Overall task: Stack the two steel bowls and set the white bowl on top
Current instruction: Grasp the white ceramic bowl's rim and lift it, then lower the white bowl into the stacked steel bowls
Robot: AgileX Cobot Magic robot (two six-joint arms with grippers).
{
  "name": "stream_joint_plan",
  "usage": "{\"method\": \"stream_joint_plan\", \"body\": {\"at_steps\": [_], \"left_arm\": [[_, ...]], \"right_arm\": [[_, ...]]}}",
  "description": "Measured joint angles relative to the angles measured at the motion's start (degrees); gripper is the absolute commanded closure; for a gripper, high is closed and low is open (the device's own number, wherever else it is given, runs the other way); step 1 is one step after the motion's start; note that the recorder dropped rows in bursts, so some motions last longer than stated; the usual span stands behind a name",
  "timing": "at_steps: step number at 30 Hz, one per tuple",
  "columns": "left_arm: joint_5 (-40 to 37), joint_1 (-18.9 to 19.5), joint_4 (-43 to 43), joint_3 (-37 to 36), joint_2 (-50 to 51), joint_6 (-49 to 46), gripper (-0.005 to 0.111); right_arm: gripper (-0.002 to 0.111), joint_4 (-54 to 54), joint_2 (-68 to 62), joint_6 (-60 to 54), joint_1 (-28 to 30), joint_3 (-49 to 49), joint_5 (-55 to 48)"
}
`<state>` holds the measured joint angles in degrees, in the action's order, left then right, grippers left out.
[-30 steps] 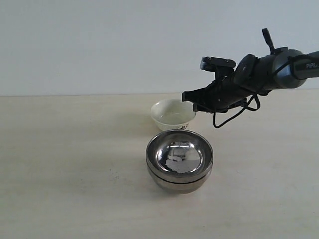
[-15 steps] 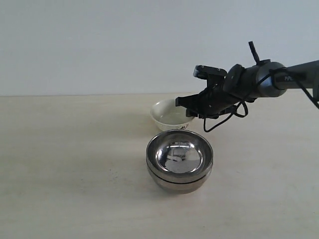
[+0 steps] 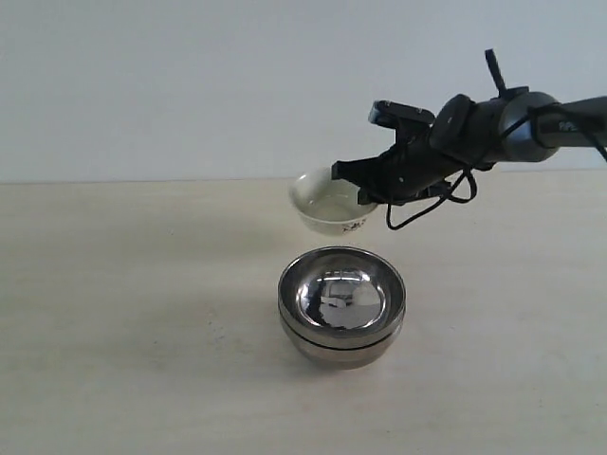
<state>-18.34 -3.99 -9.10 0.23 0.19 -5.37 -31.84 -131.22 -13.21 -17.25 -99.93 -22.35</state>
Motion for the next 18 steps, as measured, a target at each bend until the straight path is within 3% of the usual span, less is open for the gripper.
{"method": "stream_joint_plan", "body": {"at_steps": [9,18], "left_arm": [[0.00,0.00,0.00,0.00,0.00,0.00,0.074],[0.00,0.00,0.00,0.00,0.00,0.00,0.074]], "right_arm": [[0.108,0.23,11.84,-1.34,0.00,1.68,-12.14],[0.108,0.47,24.17,-2.88,-0.54,18.42,-12.16]]}}
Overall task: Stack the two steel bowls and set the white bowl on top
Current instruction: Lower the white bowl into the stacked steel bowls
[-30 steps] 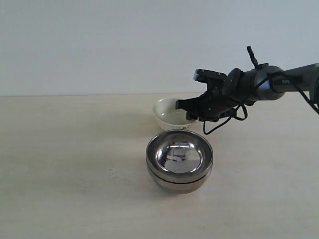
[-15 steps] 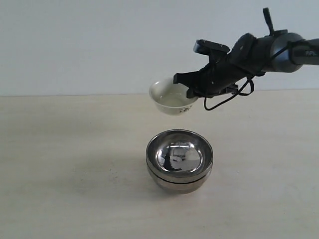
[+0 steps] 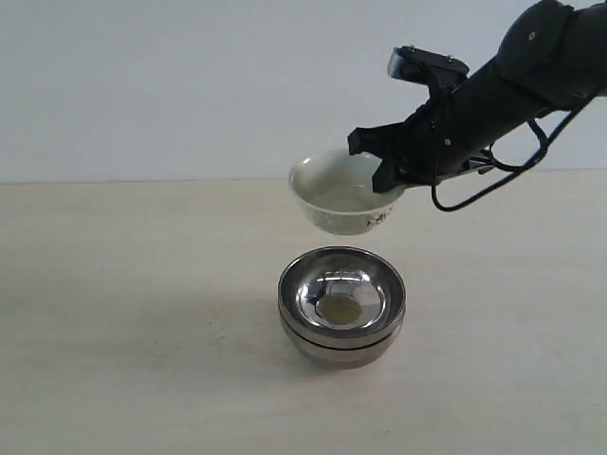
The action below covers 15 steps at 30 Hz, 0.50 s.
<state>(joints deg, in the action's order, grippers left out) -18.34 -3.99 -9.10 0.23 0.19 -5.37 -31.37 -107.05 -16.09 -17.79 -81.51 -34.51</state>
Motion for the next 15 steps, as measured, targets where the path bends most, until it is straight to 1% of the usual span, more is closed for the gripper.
{"method": "stream_joint_plan", "body": {"at_steps": [5,9,15], "left_arm": [[0.00,0.00,0.00,0.00,0.00,0.00,0.074],[0.00,0.00,0.00,0.00,0.00,0.00,0.074],[0.00,0.00,0.00,0.00,0.00,0.00,0.074]], "right_arm": [[0.108,0.20,4.64,-0.95,-3.06,8.13,1.27],[0.108,0.20,5.50,-0.95,-5.43,12.63,3.97],[0.108,0.10,5.50,-0.21,-6.73,17.75,8.67]]}}
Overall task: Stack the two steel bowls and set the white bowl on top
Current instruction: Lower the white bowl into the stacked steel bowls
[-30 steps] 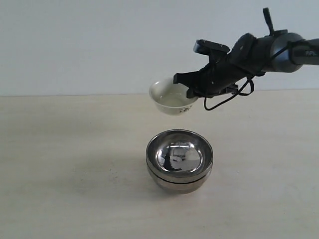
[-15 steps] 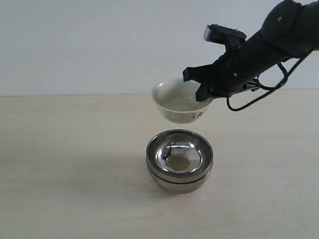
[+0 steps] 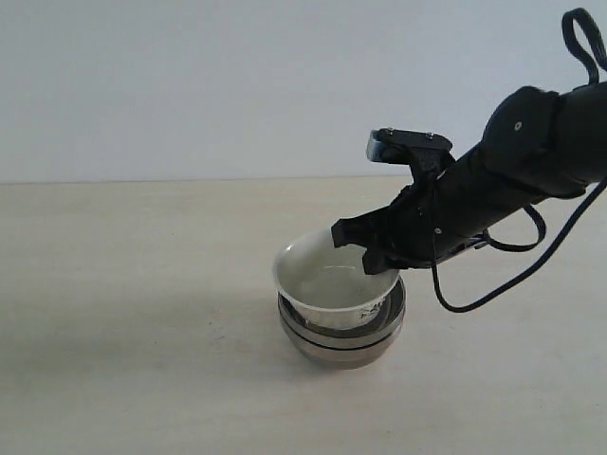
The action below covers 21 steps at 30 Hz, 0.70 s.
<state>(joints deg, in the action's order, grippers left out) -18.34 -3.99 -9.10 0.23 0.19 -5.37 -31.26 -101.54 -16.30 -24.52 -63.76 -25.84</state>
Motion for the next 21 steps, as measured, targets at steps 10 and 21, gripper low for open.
{"method": "stream_joint_plan", "body": {"at_steps": [10,21], "left_arm": [[0.00,0.00,0.00,0.00,0.00,0.00,0.074],[0.00,0.00,0.00,0.00,0.00,0.00,0.074]], "right_arm": [[0.108,-0.12,0.00,0.39,0.00,3.11,4.49],[0.108,-0.12,0.00,0.39,0.00,3.82,7.38]]}}
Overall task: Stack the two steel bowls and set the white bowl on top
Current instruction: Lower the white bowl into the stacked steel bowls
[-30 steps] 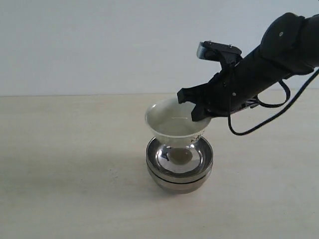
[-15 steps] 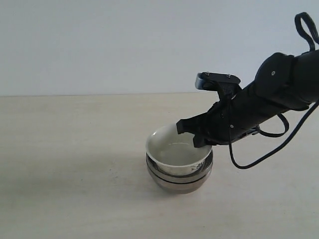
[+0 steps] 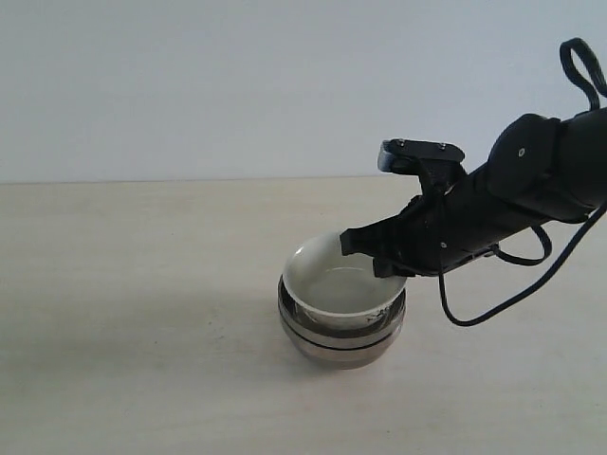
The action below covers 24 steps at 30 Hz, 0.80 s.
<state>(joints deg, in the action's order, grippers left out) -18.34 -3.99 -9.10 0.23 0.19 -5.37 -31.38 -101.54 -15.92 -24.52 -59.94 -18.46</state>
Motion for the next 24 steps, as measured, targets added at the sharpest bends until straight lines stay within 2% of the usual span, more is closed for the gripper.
{"method": "stream_joint_plan", "body": {"at_steps": [24], "left_arm": [[0.00,0.00,0.00,0.00,0.00,0.00,0.074]], "right_arm": [[0.108,-0.81,-1.29,0.11,-0.03,0.05,1.04]]}}
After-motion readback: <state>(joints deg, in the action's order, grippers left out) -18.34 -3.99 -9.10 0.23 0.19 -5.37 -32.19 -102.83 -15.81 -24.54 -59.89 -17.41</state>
